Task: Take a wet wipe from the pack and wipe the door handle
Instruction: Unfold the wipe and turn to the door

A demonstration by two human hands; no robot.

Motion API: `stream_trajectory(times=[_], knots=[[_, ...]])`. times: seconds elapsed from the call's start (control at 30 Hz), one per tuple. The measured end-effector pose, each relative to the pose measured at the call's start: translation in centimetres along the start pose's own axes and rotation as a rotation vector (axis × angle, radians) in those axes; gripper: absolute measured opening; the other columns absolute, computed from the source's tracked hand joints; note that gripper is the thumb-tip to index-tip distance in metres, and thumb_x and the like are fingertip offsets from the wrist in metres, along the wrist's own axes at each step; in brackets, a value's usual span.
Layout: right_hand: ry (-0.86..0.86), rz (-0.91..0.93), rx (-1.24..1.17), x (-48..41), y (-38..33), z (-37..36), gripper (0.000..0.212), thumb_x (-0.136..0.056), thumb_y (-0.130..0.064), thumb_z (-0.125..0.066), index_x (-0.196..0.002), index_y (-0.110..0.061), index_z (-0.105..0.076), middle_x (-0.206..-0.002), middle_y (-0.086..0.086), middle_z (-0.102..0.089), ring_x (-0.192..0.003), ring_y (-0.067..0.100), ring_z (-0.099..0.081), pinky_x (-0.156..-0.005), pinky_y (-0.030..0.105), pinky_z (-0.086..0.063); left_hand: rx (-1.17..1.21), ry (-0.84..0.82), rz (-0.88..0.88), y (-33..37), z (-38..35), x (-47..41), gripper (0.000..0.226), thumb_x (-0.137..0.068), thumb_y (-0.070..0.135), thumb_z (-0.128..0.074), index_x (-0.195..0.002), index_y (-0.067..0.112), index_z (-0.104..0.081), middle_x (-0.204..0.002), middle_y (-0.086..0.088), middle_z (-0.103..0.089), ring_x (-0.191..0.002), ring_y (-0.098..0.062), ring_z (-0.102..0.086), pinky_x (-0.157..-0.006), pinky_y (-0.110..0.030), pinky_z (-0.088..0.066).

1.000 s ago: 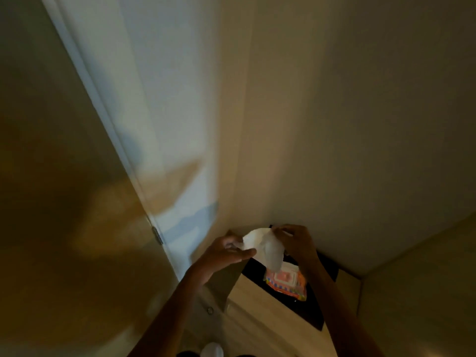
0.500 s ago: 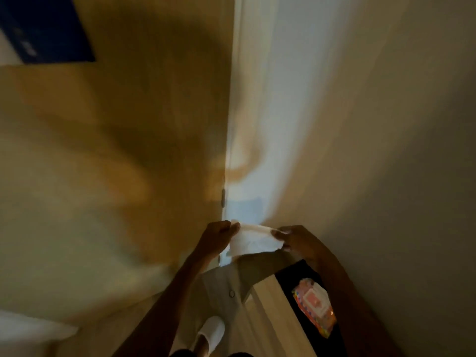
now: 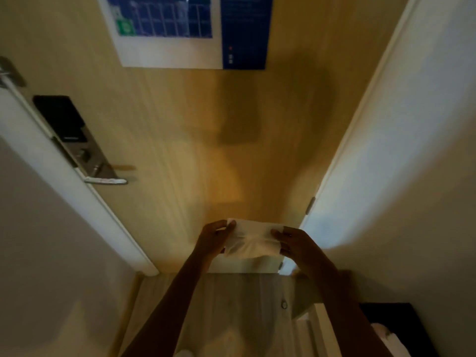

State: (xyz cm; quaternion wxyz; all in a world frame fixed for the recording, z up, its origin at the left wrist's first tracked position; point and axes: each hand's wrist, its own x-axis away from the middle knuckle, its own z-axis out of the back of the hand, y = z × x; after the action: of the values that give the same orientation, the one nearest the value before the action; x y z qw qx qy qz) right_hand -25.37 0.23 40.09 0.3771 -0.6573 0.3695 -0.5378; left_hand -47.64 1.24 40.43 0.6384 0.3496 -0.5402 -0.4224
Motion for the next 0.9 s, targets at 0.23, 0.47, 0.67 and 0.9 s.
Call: stream_trajectory(times=[0.23,0.47,0.67,0.9], knots=[[-0.091,-0.034,-0.213,-1.9,1.7,-9.3,0.03,-0.085,-0.018,-0.063,-0.112,-0.005,-0.061,-0.115,0.015,-0.068,-0.11,0.033,-0.063,-0.098,0.046,-0.048,0.026,0.006,-0.06,-0.8,9.0,1.2,0.016,-0.085,0.034,-0.068,-0.088,0.02,-0.075,-0.087,-0.014,-0.075,-0.084,-0.037,-0.071,-0.076,-0.056,-0.057],[-0.084,-0.034,-0.206,-3.5,3.0,-19.5,0.024,-0.095,-0.015,-0.054,-0.111,-0.002,-0.066,-0.117,0.017,-0.068,-0.104,0.027,-0.067,-0.081,0.032,-0.057,0.051,-0.015,-0.061,-3.0,19.5,-0.7,0.024,-0.084,0.029,-0.07,-0.101,0.011,-0.071,-0.095,-0.007,-0.073,-0.084,-0.022,-0.072,-0.069,-0.033,-0.061],[-0.093,-0.037,-0.184,-4.9,2.3,-27.3,0.027,-0.095,-0.023,-0.053,-0.115,-0.007,-0.064,-0.111,0.012,-0.071,-0.104,0.026,-0.067,-0.08,0.034,-0.058,0.078,-0.018,-0.082,-4.5,27.3,-1.5,0.03,-0.087,0.024,-0.066,-0.111,0.004,-0.066,-0.094,-0.004,-0.07,-0.08,-0.012,-0.069,-0.059,-0.019,-0.058],[-0.134,-0.017,0.043,-7.4,0.6,-30.8,0.032,-0.091,-0.03,-0.062,-0.116,-0.011,-0.066,-0.11,0.01,-0.072,-0.102,0.028,-0.068,-0.088,0.044,-0.055,0.167,0.066,-0.094,-5.0,31.3,-2.7,0.027,-0.086,0.029,-0.067,-0.109,0.014,-0.066,-0.097,0.002,-0.07,-0.084,-0.01,-0.069,-0.062,-0.019,-0.058]])
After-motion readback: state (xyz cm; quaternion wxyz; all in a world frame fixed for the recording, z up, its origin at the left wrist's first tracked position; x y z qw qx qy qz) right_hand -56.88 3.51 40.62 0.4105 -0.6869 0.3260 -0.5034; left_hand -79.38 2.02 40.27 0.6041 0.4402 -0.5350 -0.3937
